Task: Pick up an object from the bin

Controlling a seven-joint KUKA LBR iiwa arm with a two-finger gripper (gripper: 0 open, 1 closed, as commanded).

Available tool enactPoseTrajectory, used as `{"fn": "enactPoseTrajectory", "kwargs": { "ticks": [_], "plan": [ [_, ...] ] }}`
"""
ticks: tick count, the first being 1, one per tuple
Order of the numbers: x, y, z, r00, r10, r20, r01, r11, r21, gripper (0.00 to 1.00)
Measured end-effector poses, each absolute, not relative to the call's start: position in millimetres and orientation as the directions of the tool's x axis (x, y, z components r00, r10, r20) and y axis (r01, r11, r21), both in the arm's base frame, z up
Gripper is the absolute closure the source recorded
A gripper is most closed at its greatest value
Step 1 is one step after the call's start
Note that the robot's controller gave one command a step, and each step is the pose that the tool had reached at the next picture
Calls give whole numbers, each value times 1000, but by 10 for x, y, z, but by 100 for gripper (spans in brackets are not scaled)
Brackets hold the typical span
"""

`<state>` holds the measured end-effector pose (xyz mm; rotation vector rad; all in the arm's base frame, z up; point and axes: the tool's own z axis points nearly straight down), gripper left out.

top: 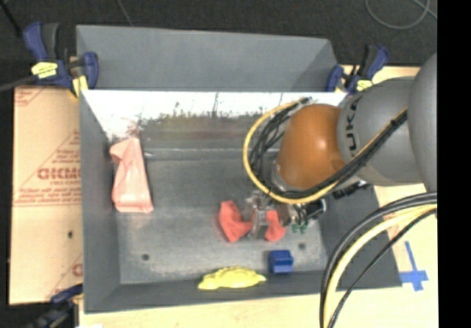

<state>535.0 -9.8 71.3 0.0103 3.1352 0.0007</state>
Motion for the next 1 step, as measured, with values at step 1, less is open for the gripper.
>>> {"fn": "enactPoseTrajectory", "kwargs": {
  "ticks": [1],
  "plan": [
    [5345, -98, 738, -1000, 7, -7, 7, 1000, 1, 100]
  ]
}}
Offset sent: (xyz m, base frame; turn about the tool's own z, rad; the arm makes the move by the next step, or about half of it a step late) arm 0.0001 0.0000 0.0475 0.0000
